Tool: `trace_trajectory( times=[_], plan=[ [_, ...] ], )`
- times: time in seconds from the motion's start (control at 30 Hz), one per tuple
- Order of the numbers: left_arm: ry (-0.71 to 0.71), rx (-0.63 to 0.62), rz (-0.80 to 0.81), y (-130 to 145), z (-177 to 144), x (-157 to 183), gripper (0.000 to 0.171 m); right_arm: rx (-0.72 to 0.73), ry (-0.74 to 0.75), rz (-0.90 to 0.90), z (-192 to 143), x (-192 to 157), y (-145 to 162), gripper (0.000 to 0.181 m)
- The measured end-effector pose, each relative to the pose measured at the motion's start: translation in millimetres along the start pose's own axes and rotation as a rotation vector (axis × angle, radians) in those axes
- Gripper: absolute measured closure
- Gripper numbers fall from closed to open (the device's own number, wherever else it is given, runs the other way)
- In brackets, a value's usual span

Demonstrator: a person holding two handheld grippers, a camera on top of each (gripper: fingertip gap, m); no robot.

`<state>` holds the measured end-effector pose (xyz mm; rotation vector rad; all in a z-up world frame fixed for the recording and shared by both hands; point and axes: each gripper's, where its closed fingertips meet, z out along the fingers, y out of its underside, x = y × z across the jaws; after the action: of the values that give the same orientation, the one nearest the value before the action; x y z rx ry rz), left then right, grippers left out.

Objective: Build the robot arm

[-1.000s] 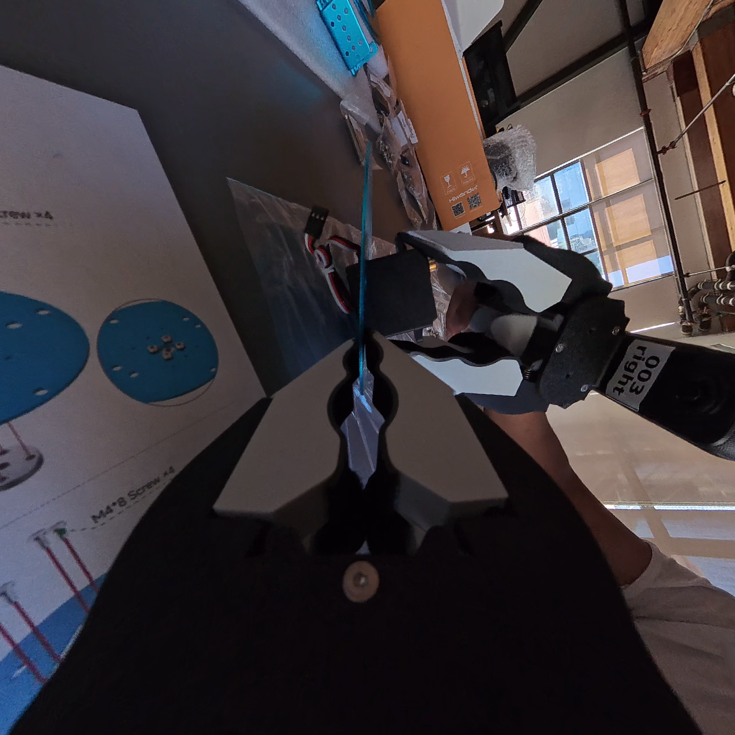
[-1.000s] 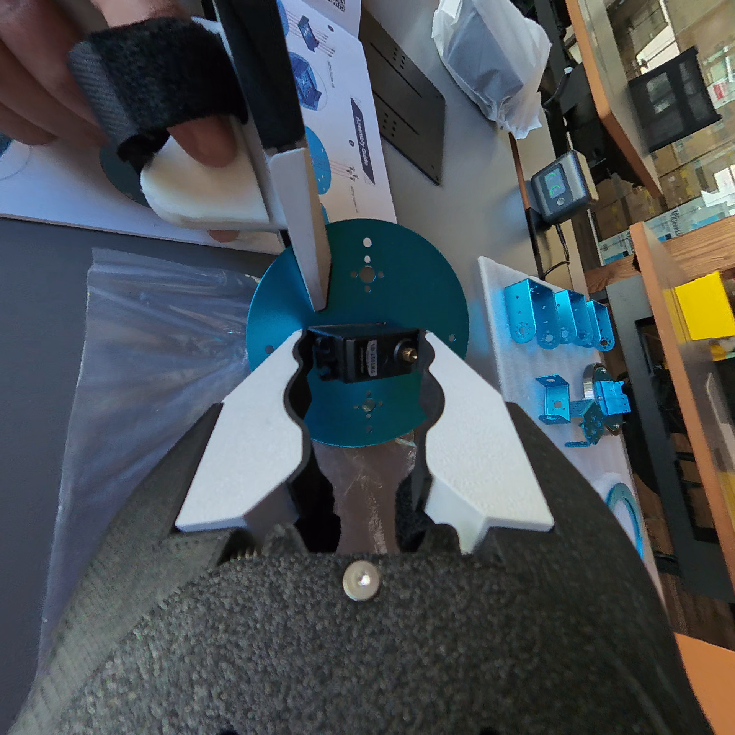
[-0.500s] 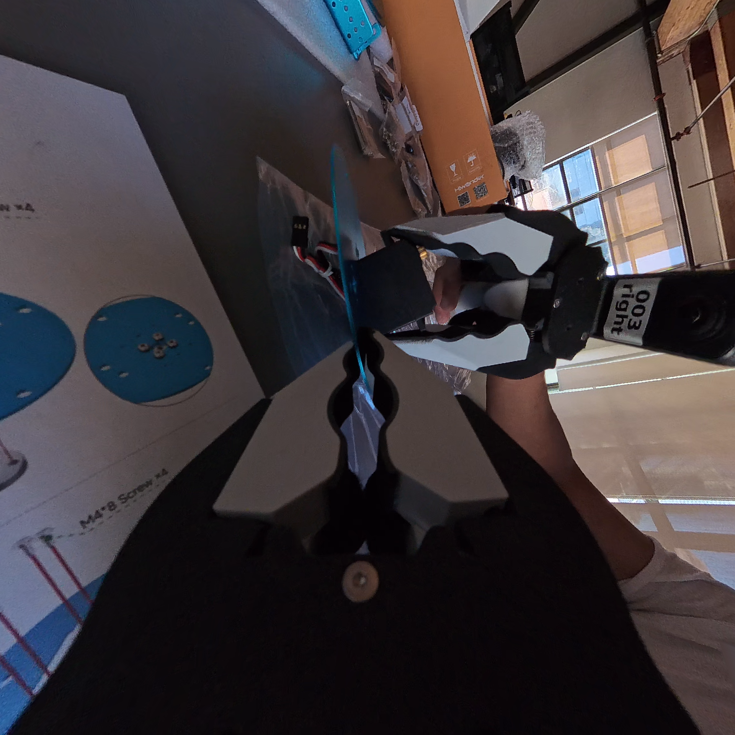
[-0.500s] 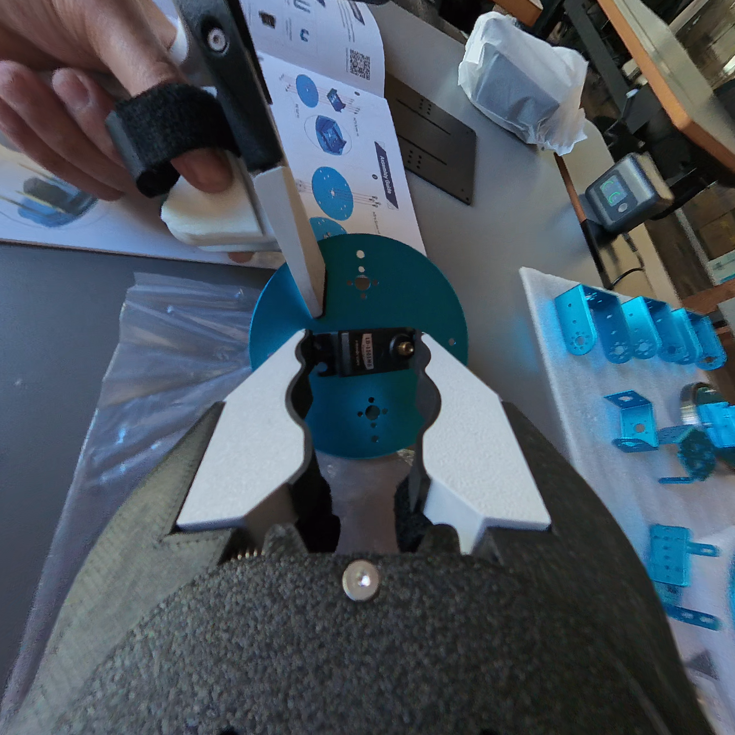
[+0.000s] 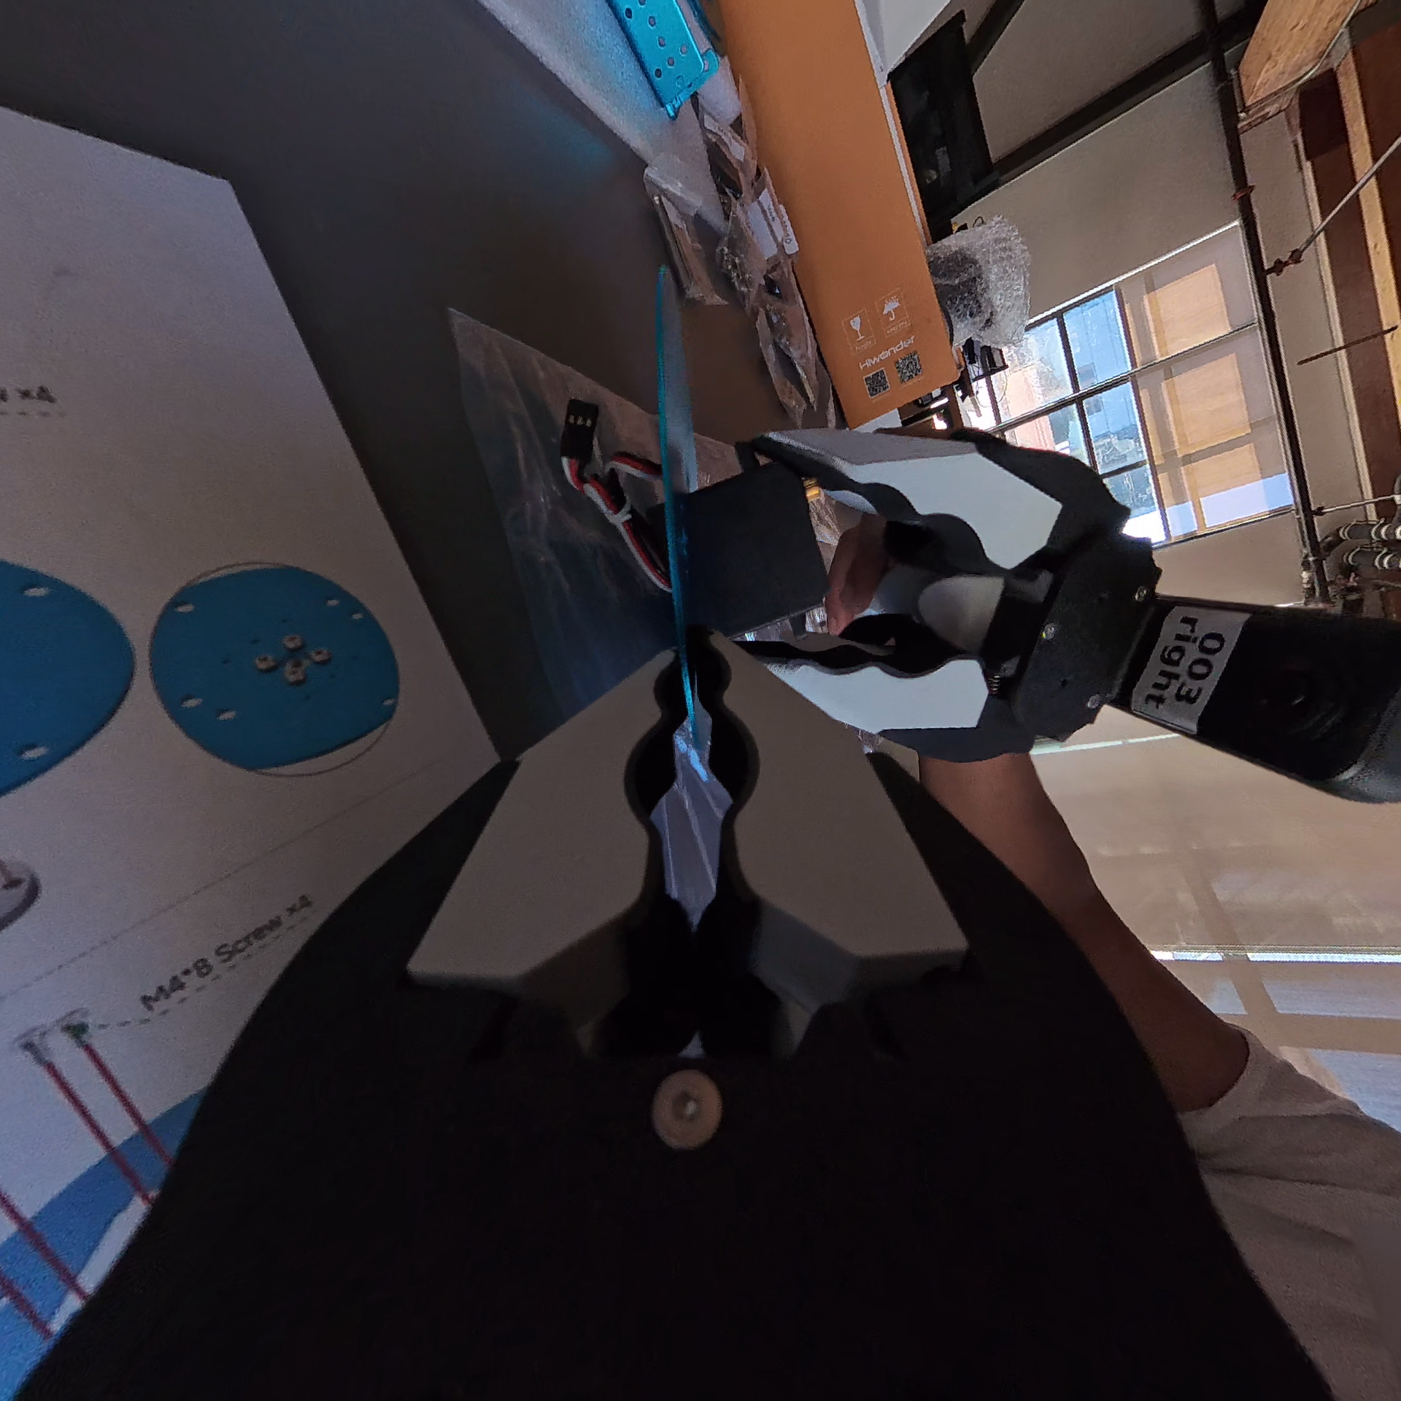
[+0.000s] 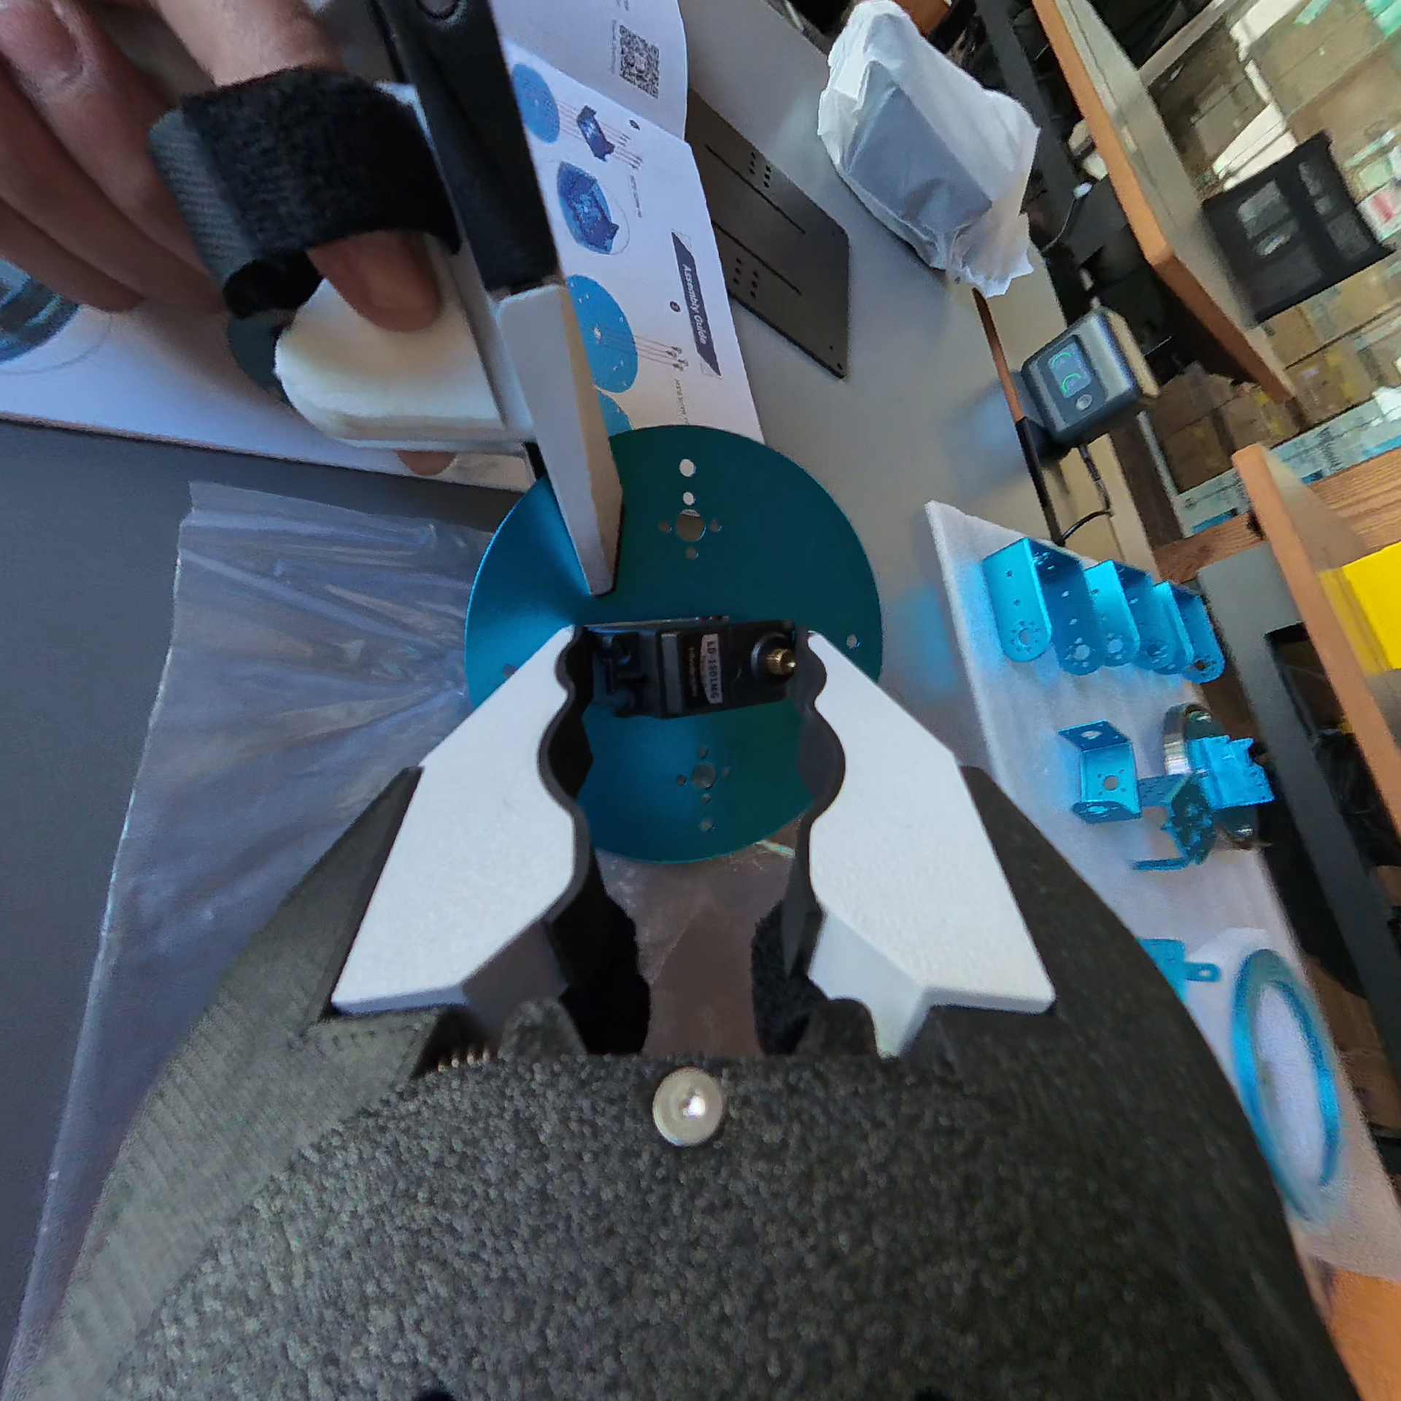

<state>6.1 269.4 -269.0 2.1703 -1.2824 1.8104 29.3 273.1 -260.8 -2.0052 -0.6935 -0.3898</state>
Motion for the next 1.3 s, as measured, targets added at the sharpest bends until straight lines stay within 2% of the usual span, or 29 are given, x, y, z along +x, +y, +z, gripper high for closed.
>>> trace_trajectory(
  times=[0.13,0.2,0.27,0.37,0.47,0.57,0.63,0.73,0.83,0.87,0.93,1.07,1.1,1.17,1.2,1.23,1.3],
  plan=[
    [-0.004,0.011,0.002,-1.6,0.0,0.0,0.171,0.041,-0.063,0.146,-1.5,2.4,-3.9,0.131],
    [-0.004,0.019,-0.001,-3.0,-2.2,-1.0,0.171,0.080,-0.103,0.235,-8.4,2.5,-10.6,0.118],
    [-0.007,0.041,-0.006,-5.8,-5.7,-1.7,0.171,0.098,-0.131,0.312,-18.1,7.2,-12.2,0.116],
    [0.095,0.106,-0.048,-12.8,-13.4,11.3,0.171,0.129,-0.216,0.534,-32.2,14.4,-7.2,0.117],
    [0.189,0.161,-0.064,-17.3,-20.4,23.1,0.171,0.180,-0.434,0.882,-37.9,15.0,-6.8,0.110],
    [0.254,0.193,-0.039,-18.4,-25.9,34.0,0.171,0.359,-0.705,1.220,-52.9,24.0,-30.7,0.120],
    [0.243,0.219,-0.035,-19.8,-28.0,32.9,0.171,0.340,-0.839,1.295,-56.6,21.0,-36.1,0.117],
    [0.221,0.260,-0.005,-22.6,-29.5,34.0,0.171,0.393,-0.780,1.414,-57.3,37.8,-32.6,0.113],
    [0.154,0.307,0.015,-25.9,-28.6,28.8,0.171,0.360,-0.719,1.514,-52.0,42.9,-19.2,0.101],
    [0.147,0.332,0.019,-28.8,-30.0,29.4,0.171,0.331,-0.687,1.528,-48.5,43.4,-13.3,0.087],
    [0.133,0.389,0.024,-35.2,-33.4,30.2,0.171,0.318,-0.664,1.538,-47.1,45.1,-8.9,0.084],
    [0.214,0.364,0.054,-27.3,-18.5,47.0,0.171,0.308,-0.840,1.530,-46.6,21.7,-31.1,0.084],
    [0.242,0.367,0.056,-26.4,-15.8,53.0,0.171,0.284,-0.860,1.519,-43.7,14.9,-33.1,0.087],
    [0.293,0.365,0.024,-24.2,-11.1,60.9,0.171,0.297,-0.910,1.521,-44.7,10.6,-38.8,0.104],
    [0.287,0.364,0.008,-23.4,-8.9,59.0,0.171,0.330,-0.949,1.537,-49.8,13.3,-42.7,0.126],
    [0.288,0.357,0.005,-22.0,-7.0,58.8,0.171,0.334,-0.966,1.547,-51.9,14.6,-42.3,0.133],
    [0.282,0.346,0.019,-20.8,-5.8,59.4,0.171,0.341,-0.992,1.537,-54.9,12.6,-41.3,0.134]
  ],
)
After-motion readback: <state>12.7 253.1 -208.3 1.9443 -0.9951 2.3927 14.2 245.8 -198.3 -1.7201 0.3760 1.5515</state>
